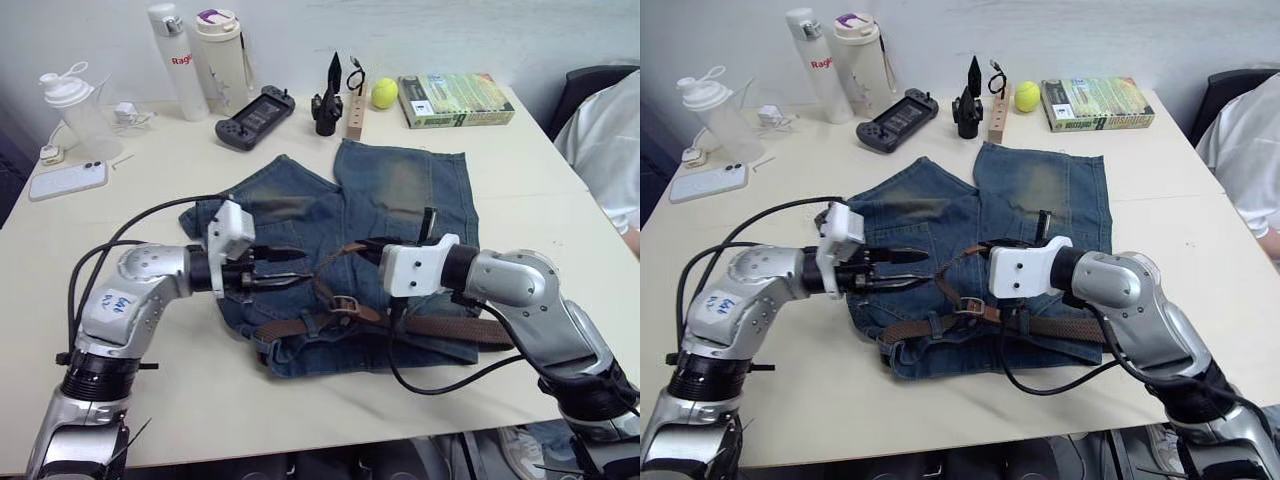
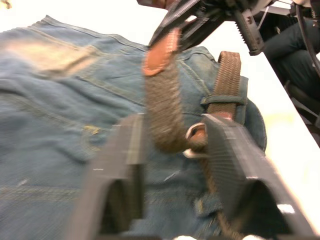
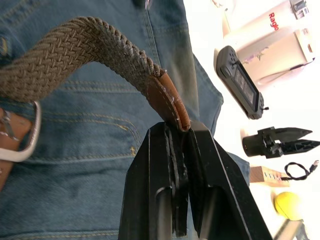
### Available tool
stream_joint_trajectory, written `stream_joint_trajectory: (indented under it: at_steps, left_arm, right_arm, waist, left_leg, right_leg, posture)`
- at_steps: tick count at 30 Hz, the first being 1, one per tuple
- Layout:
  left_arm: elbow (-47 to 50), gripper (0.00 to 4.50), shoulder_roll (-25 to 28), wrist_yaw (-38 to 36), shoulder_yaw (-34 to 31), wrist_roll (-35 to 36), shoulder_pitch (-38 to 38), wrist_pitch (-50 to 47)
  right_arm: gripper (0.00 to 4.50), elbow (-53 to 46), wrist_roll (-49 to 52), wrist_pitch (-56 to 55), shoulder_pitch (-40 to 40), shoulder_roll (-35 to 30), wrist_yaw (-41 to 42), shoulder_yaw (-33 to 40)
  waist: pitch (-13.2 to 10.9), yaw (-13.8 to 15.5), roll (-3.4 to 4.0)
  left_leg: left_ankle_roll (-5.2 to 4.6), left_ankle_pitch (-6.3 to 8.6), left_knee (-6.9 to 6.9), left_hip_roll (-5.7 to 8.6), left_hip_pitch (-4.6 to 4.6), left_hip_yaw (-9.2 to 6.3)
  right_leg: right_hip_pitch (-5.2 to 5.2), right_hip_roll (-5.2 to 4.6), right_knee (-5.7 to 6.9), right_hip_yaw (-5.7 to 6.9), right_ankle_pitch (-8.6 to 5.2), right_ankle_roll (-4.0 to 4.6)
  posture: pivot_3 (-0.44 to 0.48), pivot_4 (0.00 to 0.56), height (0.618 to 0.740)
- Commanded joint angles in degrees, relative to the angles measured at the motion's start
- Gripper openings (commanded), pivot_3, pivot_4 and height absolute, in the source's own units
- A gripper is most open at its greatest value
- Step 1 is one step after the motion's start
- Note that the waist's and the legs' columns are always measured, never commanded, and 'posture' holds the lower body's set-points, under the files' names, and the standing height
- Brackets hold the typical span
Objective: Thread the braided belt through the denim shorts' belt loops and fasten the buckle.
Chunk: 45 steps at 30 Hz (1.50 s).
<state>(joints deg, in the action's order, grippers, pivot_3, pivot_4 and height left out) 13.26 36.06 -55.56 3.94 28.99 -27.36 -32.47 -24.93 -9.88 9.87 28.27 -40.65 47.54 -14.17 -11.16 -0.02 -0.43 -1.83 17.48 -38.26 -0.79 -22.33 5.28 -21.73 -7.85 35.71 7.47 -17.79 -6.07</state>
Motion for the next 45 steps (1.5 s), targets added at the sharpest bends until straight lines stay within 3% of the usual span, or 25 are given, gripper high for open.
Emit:
stream_joint_trajectory:
  at_steps: [1, 2, 12, 15, 23, 32, 34, 35, 39, 40, 45]
  left_arm:
    - [2.09, 3.96, -1.20, 4.06, 1.40, -2.43, -2.19, -1.16]
    - [1.79, 4.46, -1.51, 5.15, 1.88, -3.36, -2.62, -1.53]
    - [-0.87, 4.49, -4.89, 10.72, 4.78, -9.51, -4.69, -0.78]
    - [-0.68, 3.77, -6.00, 11.06, 4.11, -8.92, -4.68, -1.38]
    - [0.88, 0.24, -7.05, 12.01, 3.82, -8.47, -4.05, -3.83]
    - [2.70, 0.24, -10.22, 16.64, 2.98, -8.66, -2.48, -4.97]
    - [3.77, 0.18, -11.36, 17.97, 2.35, -8.29, -1.27, -4.57]
    - [4.48, 0.18, -11.96, 18.59, 1.93, -7.84, -0.54, -4.87]
    - [6.82, 0.18, -13.31, 20.66, 0.81, -7.02, 1.93, -5.95]
    - [7.50, 0.18, -13.41, 20.74, 0.65, -6.75, 2.51, -5.94]
    - [10.26, 0.18, -13.80, 21.43, -0.28, -4.97, 5.13, -6.41]
  right_arm:
    - [0.00, -1.01, -0.95, -0.72, 1.62, 0.87, -0.35, -0.17]
    - [0.00, -0.98, -1.09, -0.75, 1.82, 1.03, -0.38, -0.19]
    - [0.00, -2.08, -1.51, -0.26, 1.76, 2.01, -0.44, -0.21]
    - [0.00, -2.29, -1.51, -0.13, 1.68, 2.13, -0.44, -0.19]
    - [0.00, -2.62, -1.31, 1.32, 1.32, 2.20, 0.09, 0.18]
    - [0.00, -4.08, 0.60, 6.70, 0.69, 3.65, -0.36, 1.53]
    - [0.83, -4.87, 1.06, 10.31, 0.07, 5.36, -2.39, 3.22]
    - [0.99, -5.54, 1.95, 13.32, -0.36, 6.34, -3.05, 4.30]
    - [2.93, -9.18, 7.74, 29.76, -2.08, 9.24, -3.37, 9.95]
    - [3.22, -9.95, 9.20, 32.90, -3.05, 8.62, -2.59, 11.33]
    - [3.22, -14.90, 17.96, 45.19, -7.08, 10.75, -2.13, 13.96]
  waist:
    - [0.00, -0.01, 0.00]
    - [0.00, -0.01, 0.00]
    - [0.00, 0.00, 0.00]
    - [0.00, 0.04, 0.00]
    - [-0.01, 0.02, -0.01]
    - [0.00, 0.06, -0.01]
    - [0.00, 0.04, -0.01]
    - [0.00, 0.02, -0.01]
    - [0.00, 0.11, -0.01]
    - [0.00, 0.28, -0.01]
    - [0.00, 0.33, -0.01]
  left_leg:
    - [0.01, -0.01, 0.00, -0.02, 0.00, 0.00]
    - [0.03, -0.02, 0.00, -0.04, 0.00, 0.00]
    - [0.03, -0.02, 0.00, -0.05, -0.01, -0.01]
    - [0.04, -0.02, 0.00, -0.05, 0.00, 0.00]
    - [0.04, -0.02, 0.00, -0.05, -0.01, 0.00]
    - [0.03, -0.02, 0.00, -0.05, -0.01, 0.00]
    - [0.03, -0.02, 0.00, -0.05, -0.01, 0.00]
    - [0.03, -0.02, 0.00, -0.06, -0.01, -0.01]
    - [0.04, -0.02, -0.02, -0.07, -0.01, -0.02]
    - [0.03, -0.02, -0.02, -0.07, -0.01, -0.04]
    - [0.03, 0.00, -0.02, -0.07, -0.01, -0.11]
  right_leg:
    - [0.00, 0.03, 0.00, -0.01, 0.00, 0.00]
    - [0.00, 0.07, 0.00, -0.02, 0.00, 0.00]
    - [-0.01, 0.08, -0.04, -0.03, 0.00, 0.00]
    - [-0.01, 0.09, -0.03, -0.04, 0.00, 0.00]
    - [-0.01, 0.08, -0.04, -0.04, 0.00, 0.00]
    - [-0.01, 0.08, -0.03, -0.04, 0.00, 0.00]
    - [-0.01, 0.08, -0.03, -0.04, 0.00, 0.00]
    - [-0.01, 0.08, -0.03, -0.04, 0.00, 0.00]
    - [0.00, 0.09, -0.01, -0.04, 0.00, 0.01]
    - [0.01, 0.08, -0.01, -0.05, 0.00, 0.00]
    - [0.05, 0.03, -0.06, -0.10, 0.00, 0.01]
  posture:
    - [0.000, 0.150, 0.717]
    - [0.000, 0.150, 0.717]
    - [0.000, 0.150, 0.717]
    - [0.000, 0.150, 0.717]
    - [0.000, 0.150, 0.717]
    - [0.000, 0.150, 0.717]
    - [0.000, 0.150, 0.717]
    - [0.000, 0.150, 0.717]
    - [0.000, 0.150, 0.717]
    - [0.000, 0.150, 0.717]
    - [0.000, 0.150, 0.717]
